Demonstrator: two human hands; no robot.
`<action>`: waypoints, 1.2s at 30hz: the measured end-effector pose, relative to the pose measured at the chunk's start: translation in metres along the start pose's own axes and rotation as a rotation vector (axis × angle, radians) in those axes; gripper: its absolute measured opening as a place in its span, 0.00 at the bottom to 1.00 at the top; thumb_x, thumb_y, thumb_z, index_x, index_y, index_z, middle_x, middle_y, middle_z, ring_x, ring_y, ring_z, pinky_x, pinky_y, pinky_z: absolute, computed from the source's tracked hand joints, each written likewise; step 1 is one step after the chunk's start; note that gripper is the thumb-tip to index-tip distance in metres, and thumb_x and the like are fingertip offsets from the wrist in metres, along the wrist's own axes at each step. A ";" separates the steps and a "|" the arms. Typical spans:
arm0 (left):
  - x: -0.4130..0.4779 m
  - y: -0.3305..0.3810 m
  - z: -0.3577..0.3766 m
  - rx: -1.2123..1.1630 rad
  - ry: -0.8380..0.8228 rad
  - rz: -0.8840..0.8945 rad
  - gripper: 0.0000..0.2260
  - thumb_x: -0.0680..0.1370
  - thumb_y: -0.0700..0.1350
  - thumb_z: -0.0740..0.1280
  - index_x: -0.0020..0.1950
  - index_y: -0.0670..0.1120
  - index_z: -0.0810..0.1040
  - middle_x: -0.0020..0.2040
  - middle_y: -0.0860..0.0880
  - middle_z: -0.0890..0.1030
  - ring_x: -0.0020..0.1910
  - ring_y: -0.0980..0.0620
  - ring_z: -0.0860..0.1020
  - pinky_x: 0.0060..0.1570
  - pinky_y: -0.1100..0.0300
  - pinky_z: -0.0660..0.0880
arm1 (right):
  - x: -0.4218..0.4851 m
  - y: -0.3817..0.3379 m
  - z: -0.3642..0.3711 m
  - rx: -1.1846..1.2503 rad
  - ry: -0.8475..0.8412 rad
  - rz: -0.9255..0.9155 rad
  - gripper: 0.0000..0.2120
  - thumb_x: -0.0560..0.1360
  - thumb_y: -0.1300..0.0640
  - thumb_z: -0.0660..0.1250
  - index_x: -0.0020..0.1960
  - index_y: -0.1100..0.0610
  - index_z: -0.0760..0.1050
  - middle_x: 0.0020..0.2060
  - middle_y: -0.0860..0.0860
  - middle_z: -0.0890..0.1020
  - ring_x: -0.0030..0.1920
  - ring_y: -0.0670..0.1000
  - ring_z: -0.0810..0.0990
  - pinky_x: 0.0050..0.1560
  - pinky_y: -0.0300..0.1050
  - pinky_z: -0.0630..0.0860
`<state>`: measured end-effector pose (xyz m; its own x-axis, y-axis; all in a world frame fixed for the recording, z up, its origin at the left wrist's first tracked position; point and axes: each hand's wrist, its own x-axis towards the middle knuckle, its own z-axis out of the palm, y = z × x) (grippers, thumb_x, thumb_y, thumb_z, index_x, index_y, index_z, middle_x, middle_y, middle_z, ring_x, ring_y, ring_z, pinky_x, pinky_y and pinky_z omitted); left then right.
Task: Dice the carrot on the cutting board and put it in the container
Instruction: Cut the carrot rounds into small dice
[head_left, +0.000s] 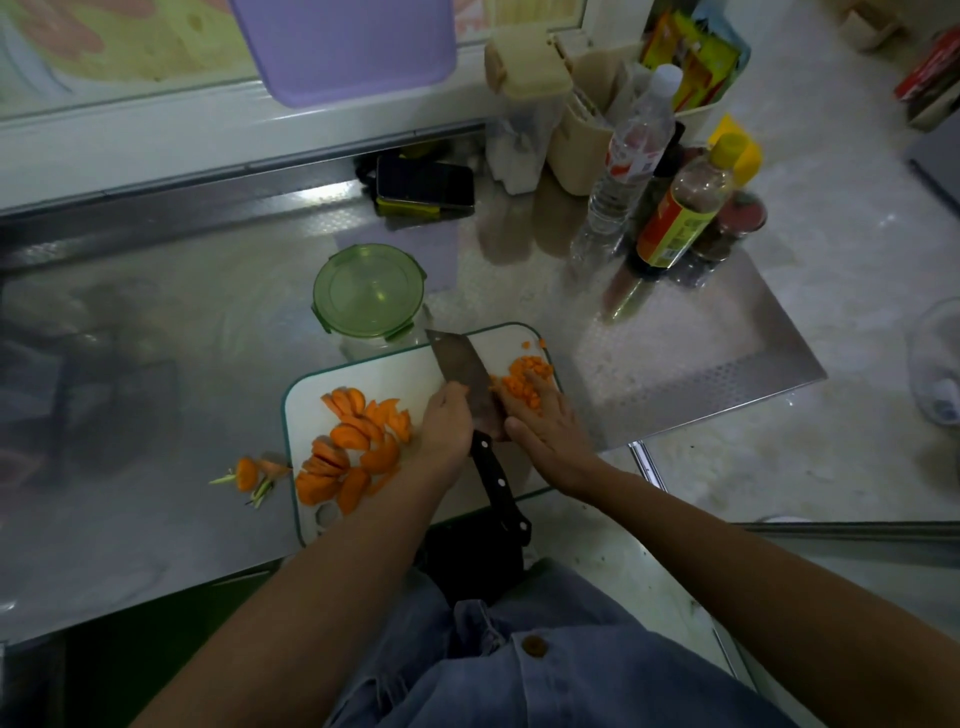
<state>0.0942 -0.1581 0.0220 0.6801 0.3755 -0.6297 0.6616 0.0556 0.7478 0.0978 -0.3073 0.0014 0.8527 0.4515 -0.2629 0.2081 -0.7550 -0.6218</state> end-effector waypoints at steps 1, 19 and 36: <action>0.000 0.000 -0.001 -0.013 -0.007 -0.012 0.17 0.82 0.46 0.53 0.59 0.39 0.77 0.54 0.42 0.79 0.52 0.43 0.76 0.47 0.56 0.70 | -0.001 -0.005 0.000 0.014 -0.009 -0.036 0.34 0.71 0.33 0.39 0.75 0.42 0.50 0.77 0.51 0.47 0.76 0.54 0.45 0.74 0.55 0.46; -0.010 -0.010 -0.012 -0.101 -0.025 -0.008 0.41 0.68 0.76 0.46 0.60 0.48 0.79 0.58 0.45 0.81 0.56 0.45 0.79 0.62 0.46 0.73 | 0.013 -0.027 0.017 -0.008 -0.016 -0.187 0.35 0.75 0.33 0.39 0.77 0.48 0.51 0.78 0.48 0.50 0.77 0.49 0.48 0.75 0.49 0.45; -0.010 0.002 -0.013 0.173 0.050 0.147 0.17 0.83 0.44 0.53 0.56 0.35 0.75 0.57 0.35 0.77 0.55 0.38 0.75 0.58 0.46 0.72 | -0.009 -0.043 -0.014 0.143 0.003 -0.045 0.33 0.71 0.34 0.58 0.71 0.51 0.66 0.46 0.46 0.76 0.43 0.46 0.75 0.45 0.42 0.70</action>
<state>0.0844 -0.1499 0.0322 0.7596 0.4131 -0.5024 0.6038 -0.1607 0.7808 0.0877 -0.2858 0.0408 0.8456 0.4819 -0.2298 0.1763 -0.6583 -0.7318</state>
